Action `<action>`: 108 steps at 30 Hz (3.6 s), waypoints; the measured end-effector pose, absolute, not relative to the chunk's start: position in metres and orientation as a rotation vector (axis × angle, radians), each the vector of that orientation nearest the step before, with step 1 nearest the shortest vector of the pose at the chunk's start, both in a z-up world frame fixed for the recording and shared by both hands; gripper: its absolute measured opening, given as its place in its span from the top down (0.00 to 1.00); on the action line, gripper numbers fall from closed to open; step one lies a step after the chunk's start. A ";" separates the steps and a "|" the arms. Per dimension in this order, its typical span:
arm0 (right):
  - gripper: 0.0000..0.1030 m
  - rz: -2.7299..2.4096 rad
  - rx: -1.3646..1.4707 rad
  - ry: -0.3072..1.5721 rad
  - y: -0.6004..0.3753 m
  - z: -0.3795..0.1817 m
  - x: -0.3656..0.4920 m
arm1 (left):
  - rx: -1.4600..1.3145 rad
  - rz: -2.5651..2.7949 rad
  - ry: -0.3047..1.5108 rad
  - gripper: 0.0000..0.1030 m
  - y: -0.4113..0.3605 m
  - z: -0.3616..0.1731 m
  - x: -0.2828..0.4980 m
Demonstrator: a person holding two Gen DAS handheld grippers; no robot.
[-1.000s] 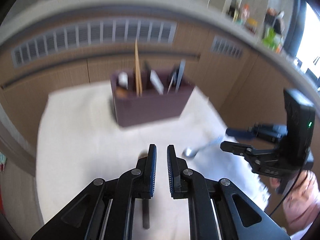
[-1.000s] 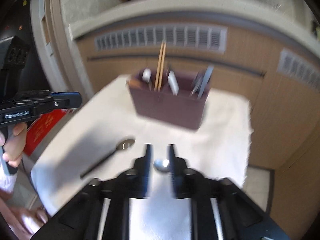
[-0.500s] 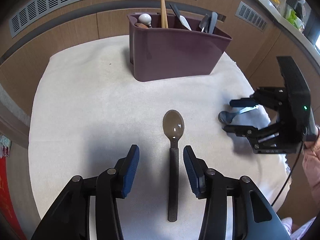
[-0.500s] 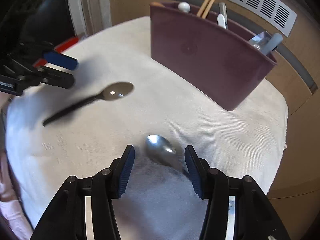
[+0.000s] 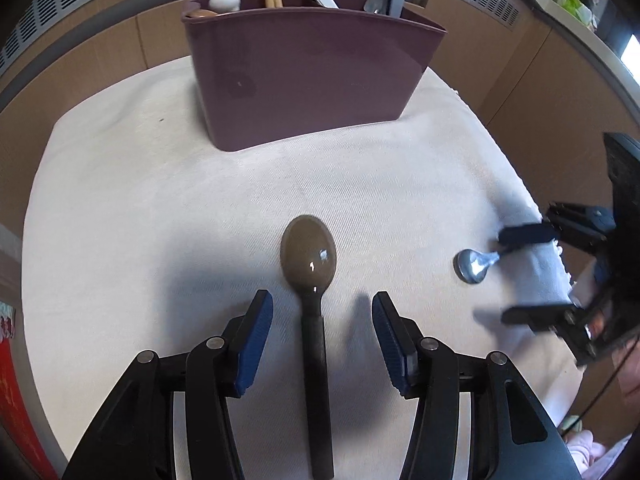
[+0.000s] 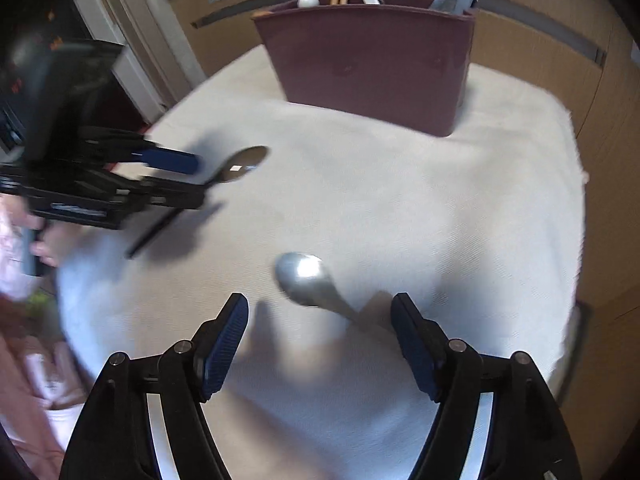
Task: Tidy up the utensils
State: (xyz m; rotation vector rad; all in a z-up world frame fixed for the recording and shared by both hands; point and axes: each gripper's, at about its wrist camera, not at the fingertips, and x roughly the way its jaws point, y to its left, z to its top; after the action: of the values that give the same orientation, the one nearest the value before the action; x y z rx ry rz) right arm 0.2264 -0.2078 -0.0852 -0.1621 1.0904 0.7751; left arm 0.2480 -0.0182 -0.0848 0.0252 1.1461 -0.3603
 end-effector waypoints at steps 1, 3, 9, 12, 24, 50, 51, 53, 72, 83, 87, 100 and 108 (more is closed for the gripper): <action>0.30 0.774 -0.157 1.082 -0.208 -0.082 0.223 | 0.035 -0.360 1.150 0.49 -0.020 -0.086 0.253; 0.30 0.749 -0.180 1.044 -0.210 -0.076 0.219 | 0.057 -0.340 1.159 0.50 -0.022 -0.088 0.263; 0.30 0.727 -0.408 0.960 -0.190 -0.067 0.207 | 0.119 -0.300 1.166 0.65 -0.031 -0.090 0.285; 0.30 0.766 -0.490 0.937 -0.182 -0.068 0.205 | 0.124 -0.297 1.151 0.67 -0.032 -0.090 0.285; 0.49 0.796 -0.543 0.998 -0.172 -0.087 0.232 | -0.038 -0.290 1.024 0.67 0.007 -0.062 0.238; 0.75 0.752 -0.104 0.719 -0.186 0.041 0.205 | -0.139 -0.358 0.632 0.67 0.025 0.067 0.186; 0.75 0.757 -0.097 0.696 -0.184 0.052 0.207 | -0.128 -0.362 0.603 0.67 0.024 0.079 0.187; 0.75 0.760 -0.088 0.635 -0.181 0.078 0.212 | -0.096 -0.365 0.530 0.67 0.020 0.107 0.190; 0.74 0.629 0.140 0.436 -0.194 0.160 0.327 | -0.096 -0.280 0.349 0.67 0.036 0.177 0.293; 0.74 0.576 0.092 0.619 -0.186 0.071 0.364 | -0.079 -0.274 0.563 0.67 0.017 0.079 0.355; 0.74 0.552 0.115 0.707 -0.189 0.035 0.378 | -0.100 -0.279 0.672 0.67 0.008 0.041 0.373; 0.36 0.493 0.124 0.738 -0.205 0.025 0.338 | -0.131 -0.207 0.686 0.44 0.006 0.030 0.315; 0.00 0.335 0.035 0.490 -0.219 0.080 0.220 | -0.066 -0.048 0.506 0.11 0.004 0.062 0.194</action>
State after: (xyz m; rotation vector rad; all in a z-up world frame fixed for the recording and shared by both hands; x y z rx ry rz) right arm 0.2196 -0.2195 0.0799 0.0350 0.4899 0.3346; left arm 0.1939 0.0036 0.0618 -0.0663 0.5063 -0.0484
